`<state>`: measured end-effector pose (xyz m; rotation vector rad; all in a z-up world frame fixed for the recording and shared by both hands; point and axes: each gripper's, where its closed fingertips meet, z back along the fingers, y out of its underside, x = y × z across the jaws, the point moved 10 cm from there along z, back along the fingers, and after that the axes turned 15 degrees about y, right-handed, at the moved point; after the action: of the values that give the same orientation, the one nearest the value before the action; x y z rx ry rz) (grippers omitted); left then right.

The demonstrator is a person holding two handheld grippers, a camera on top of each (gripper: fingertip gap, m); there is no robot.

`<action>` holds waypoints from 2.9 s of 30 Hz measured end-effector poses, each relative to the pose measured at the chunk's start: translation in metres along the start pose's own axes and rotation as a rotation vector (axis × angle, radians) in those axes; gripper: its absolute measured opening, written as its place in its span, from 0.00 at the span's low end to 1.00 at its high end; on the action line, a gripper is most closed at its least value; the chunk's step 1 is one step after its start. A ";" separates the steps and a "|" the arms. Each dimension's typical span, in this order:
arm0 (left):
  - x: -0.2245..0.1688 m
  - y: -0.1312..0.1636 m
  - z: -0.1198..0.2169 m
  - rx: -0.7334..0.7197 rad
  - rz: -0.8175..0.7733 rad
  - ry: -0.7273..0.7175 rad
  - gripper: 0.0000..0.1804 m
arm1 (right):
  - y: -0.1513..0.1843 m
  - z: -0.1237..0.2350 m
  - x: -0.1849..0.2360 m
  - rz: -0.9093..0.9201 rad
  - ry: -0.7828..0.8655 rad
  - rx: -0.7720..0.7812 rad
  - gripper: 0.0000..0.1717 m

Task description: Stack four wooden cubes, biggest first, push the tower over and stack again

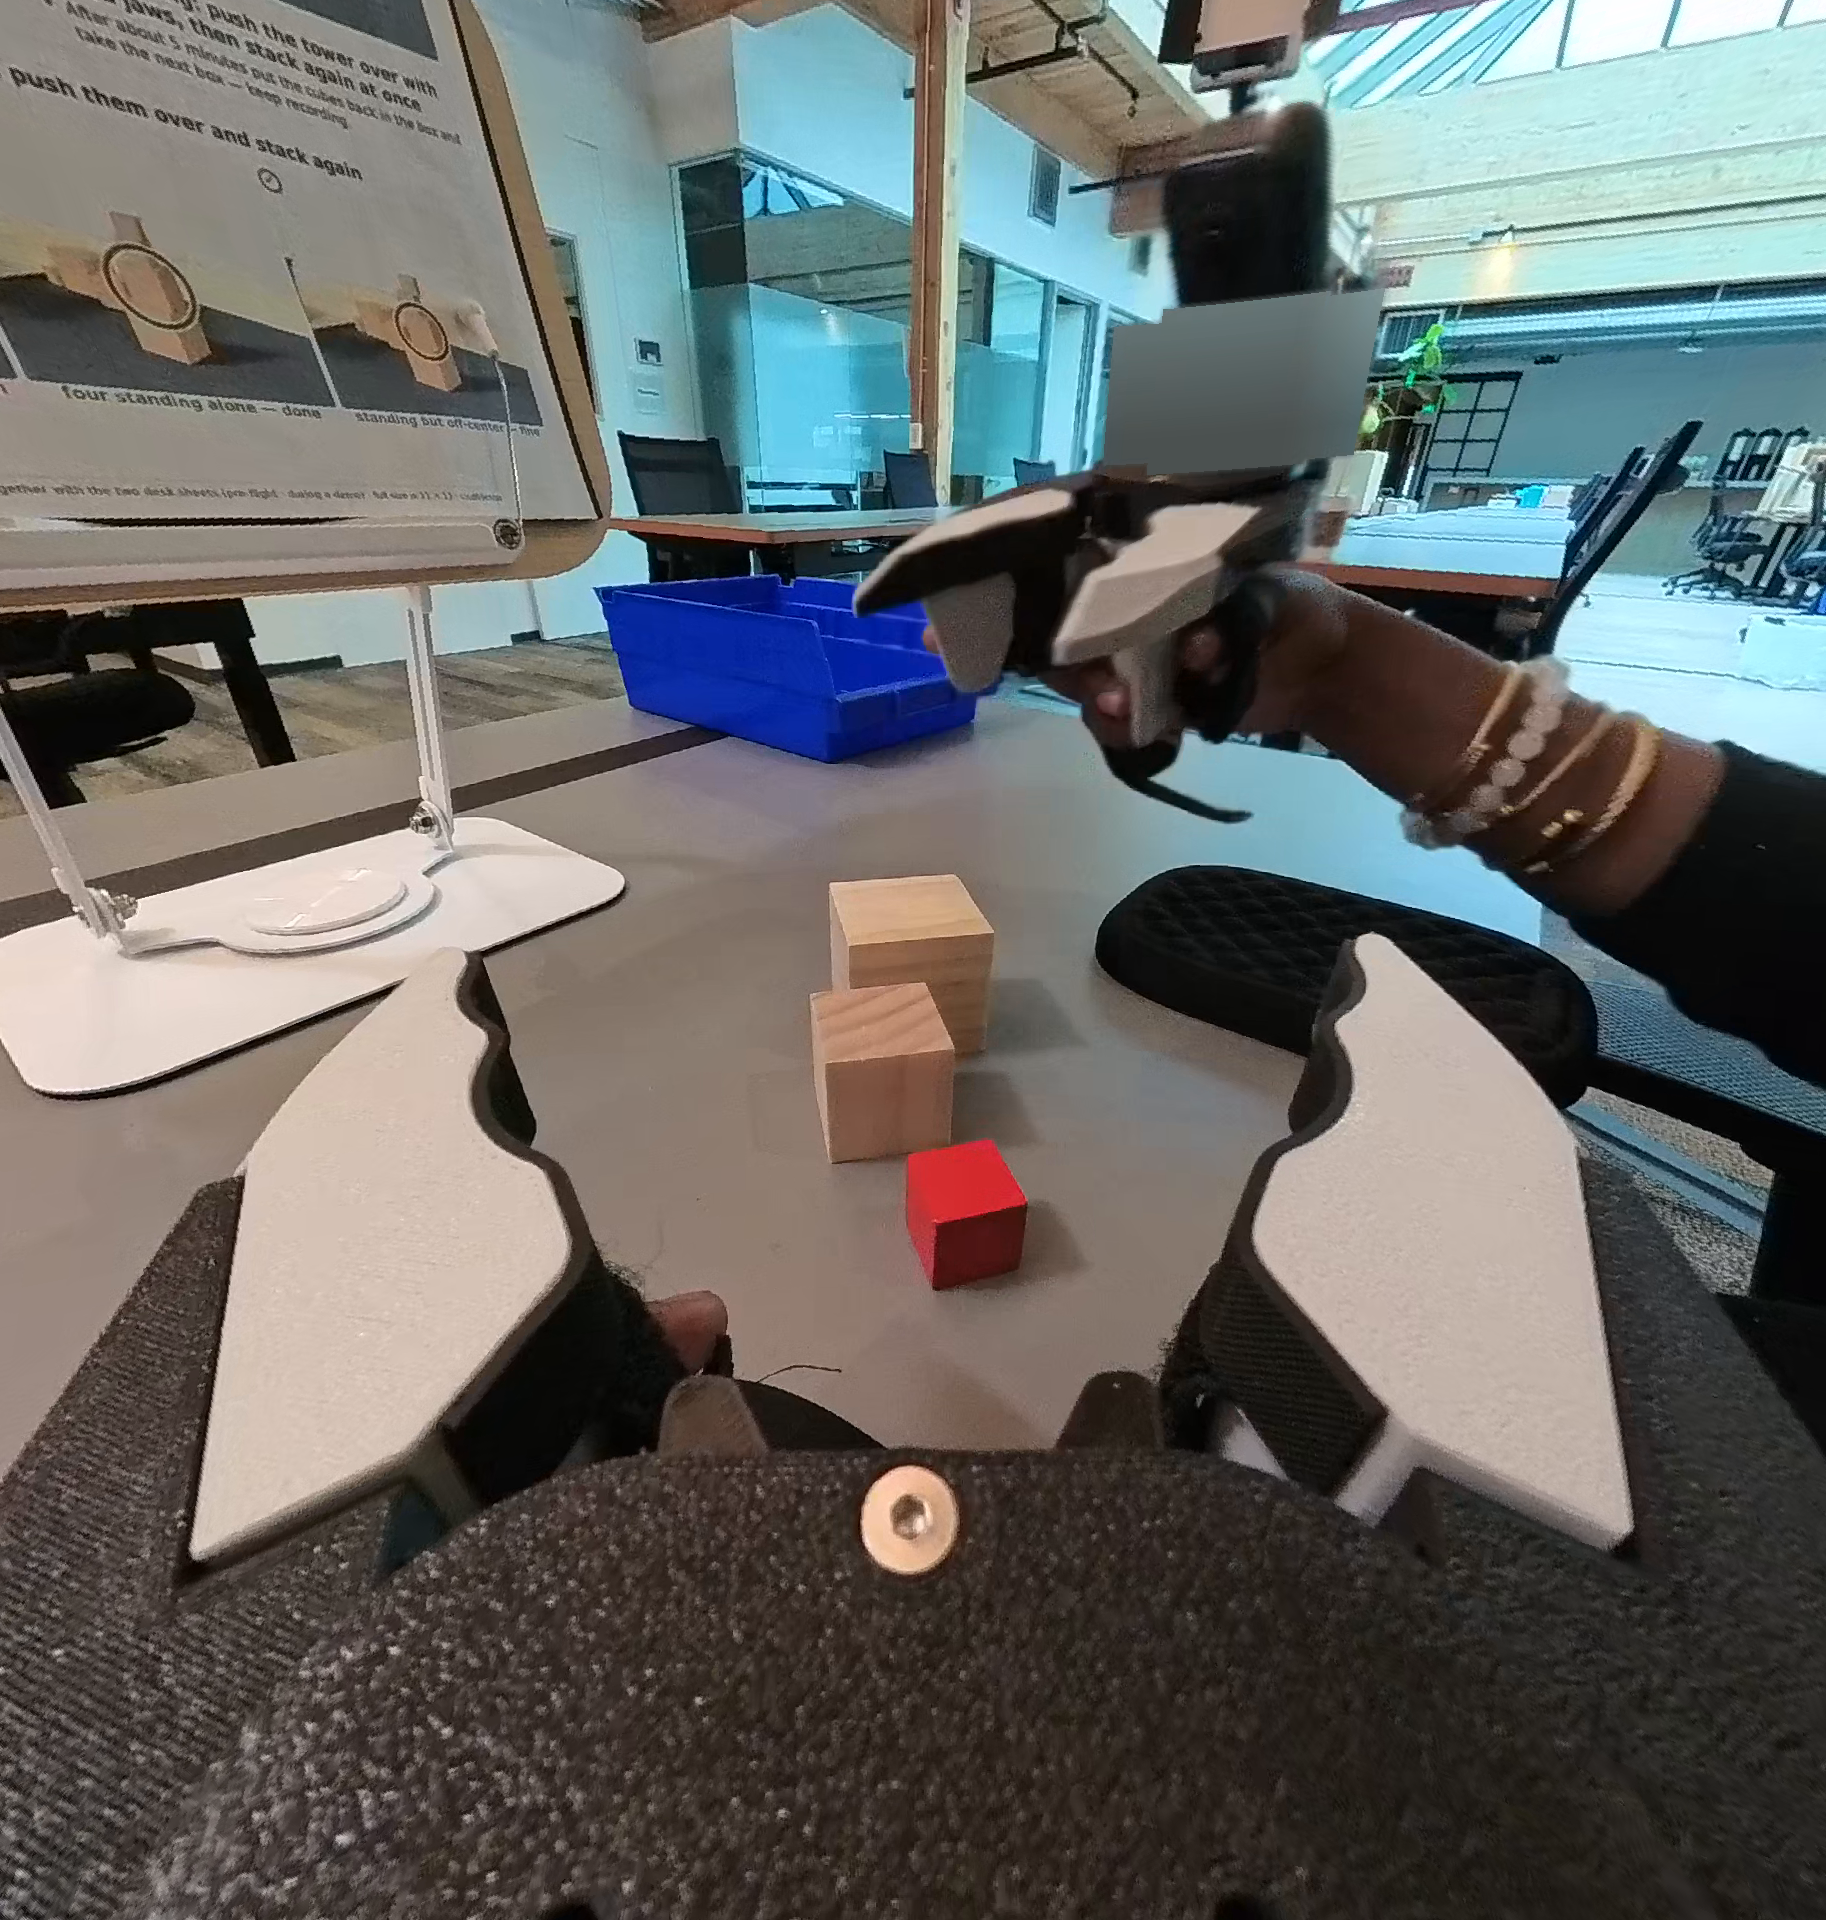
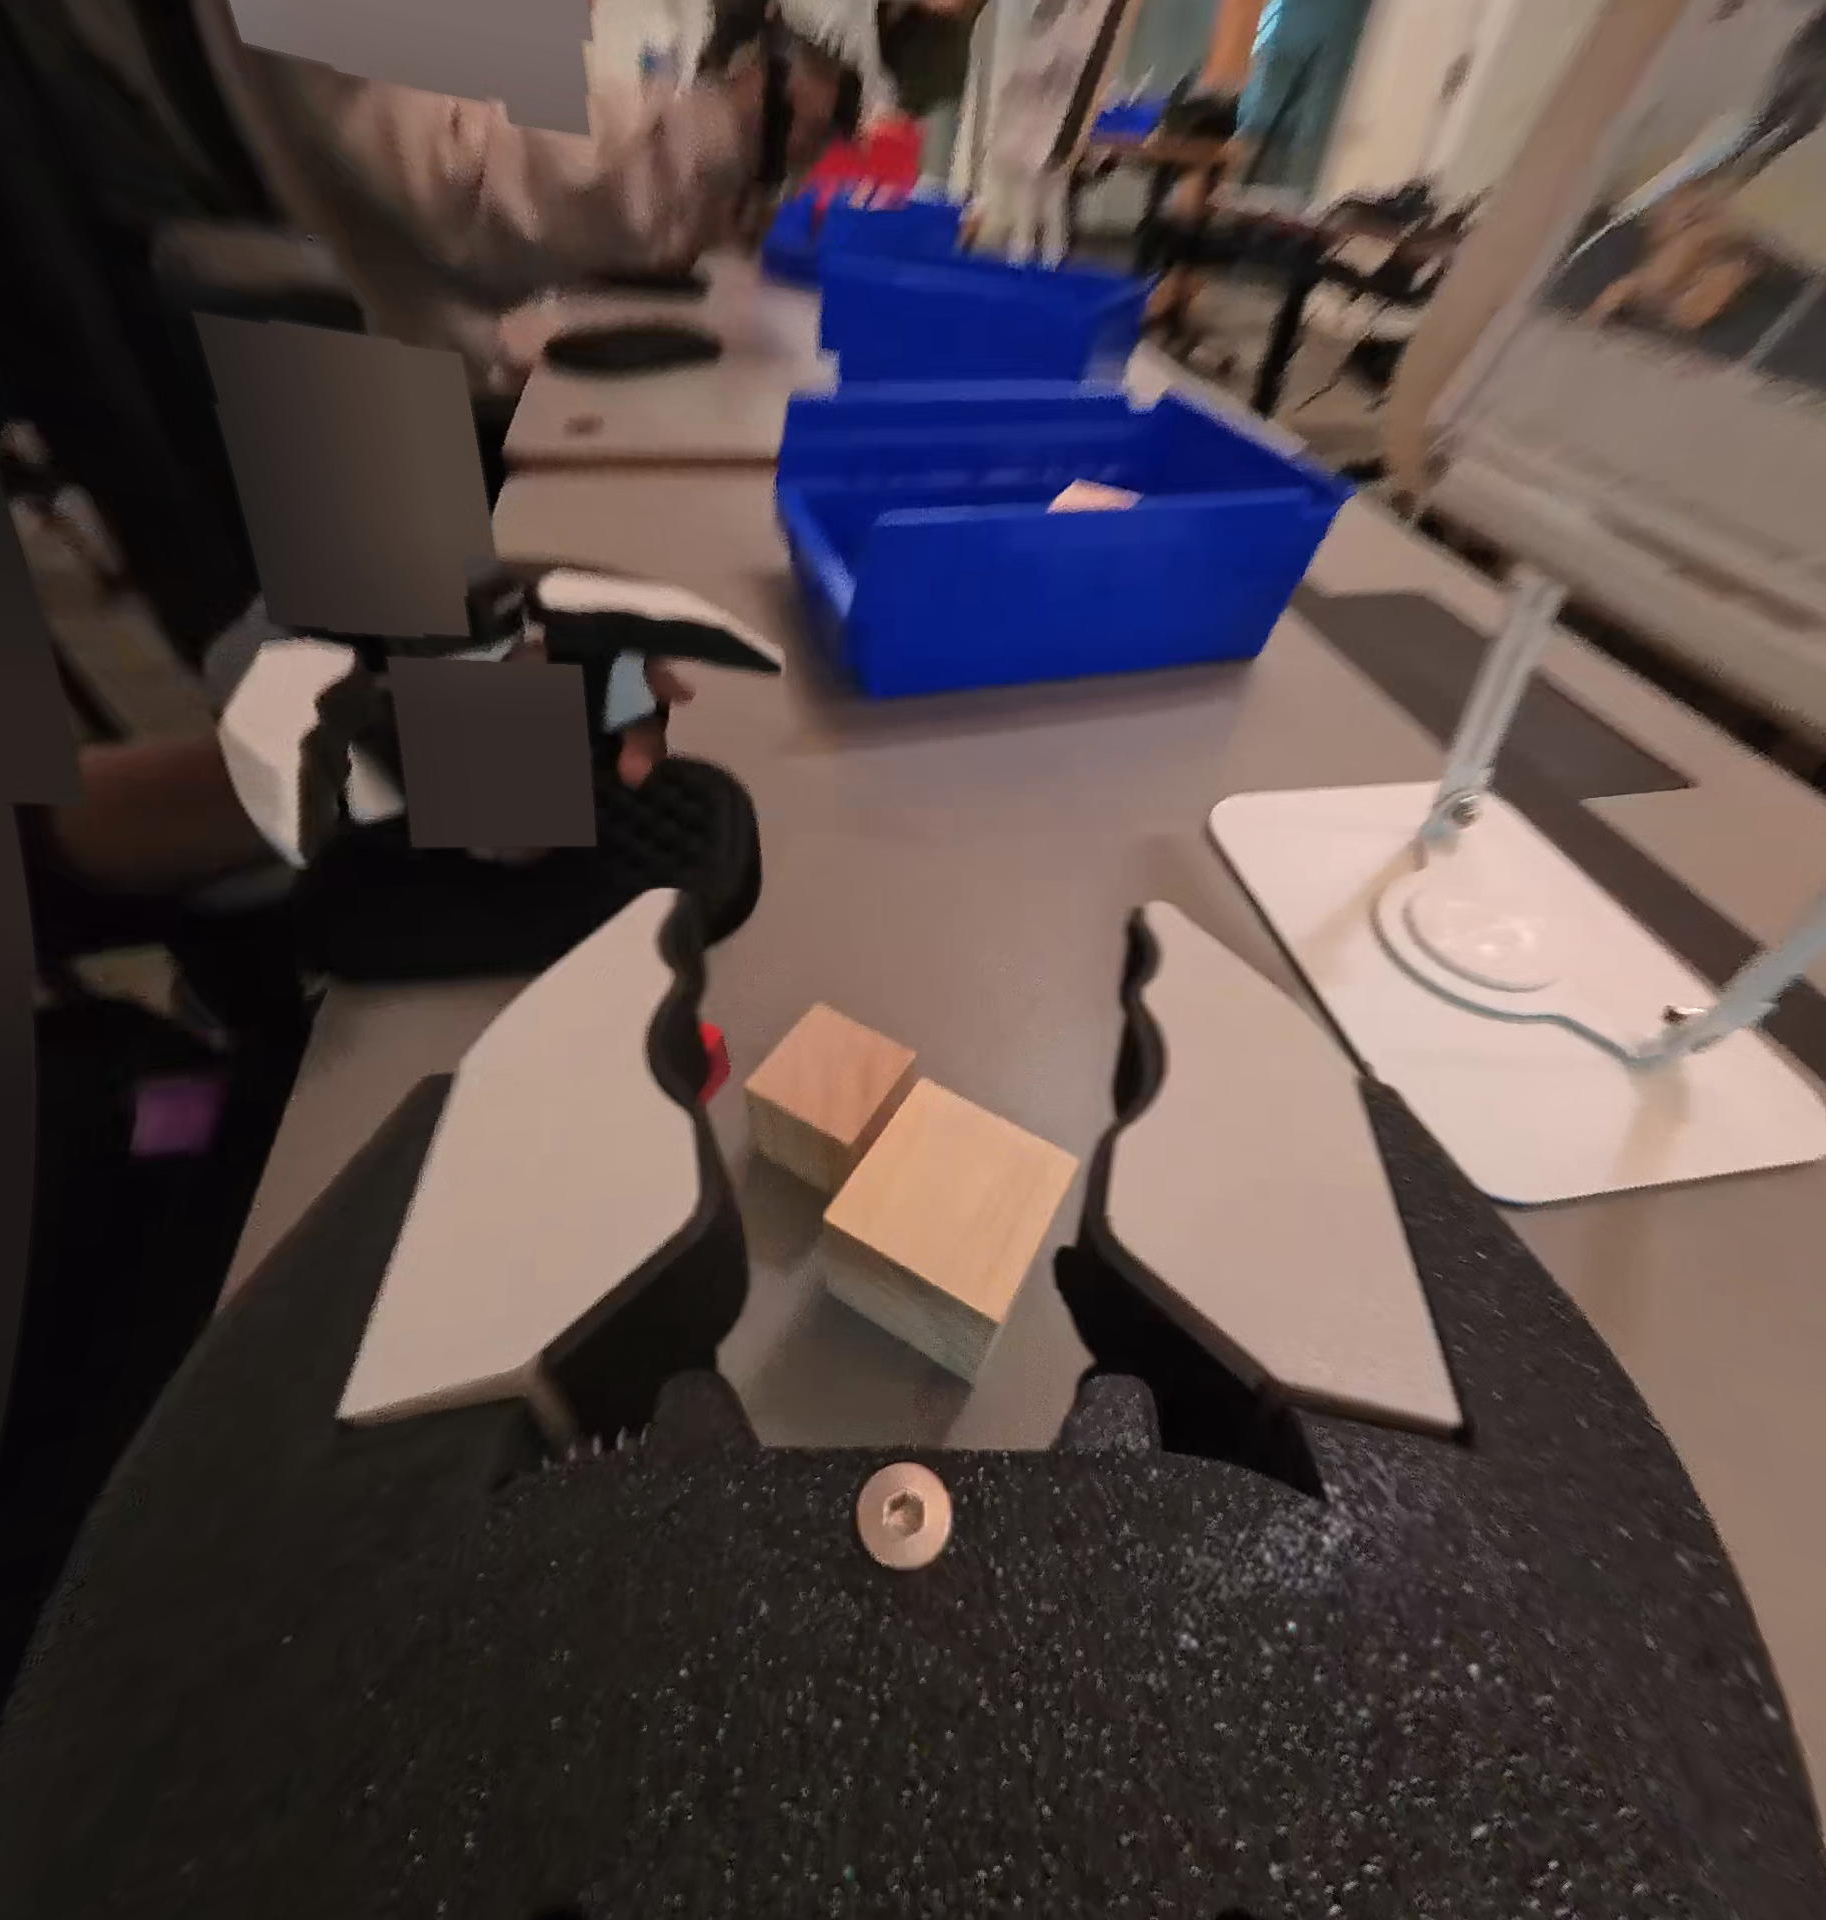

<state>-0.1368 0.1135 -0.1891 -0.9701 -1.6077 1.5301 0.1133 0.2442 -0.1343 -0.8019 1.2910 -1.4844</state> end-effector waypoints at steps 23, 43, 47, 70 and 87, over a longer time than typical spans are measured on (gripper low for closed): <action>-0.001 0.000 0.000 0.000 -0.010 0.002 0.77 | 0.067 0.081 0.064 -0.078 0.422 -0.316 0.81; 0.032 -0.007 -0.146 0.857 0.069 0.039 0.51 | 0.070 0.079 0.064 -0.075 0.500 -0.298 0.77; 0.043 0.008 -0.164 0.934 0.136 0.033 0.52 | 0.070 0.078 0.065 -0.070 0.512 -0.295 0.76; 0.069 0.004 -0.238 0.957 -0.086 0.638 0.35 | 0.071 0.063 0.059 -0.078 0.897 -0.065 0.73; 0.062 0.022 -0.252 0.926 -0.019 0.529 0.35 | 0.071 0.064 0.058 -0.095 0.916 -0.068 0.68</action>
<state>0.0569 0.2871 -0.1982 -0.7122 -0.4313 1.5698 0.1716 0.1715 -0.1962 -0.1872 1.9838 -1.9885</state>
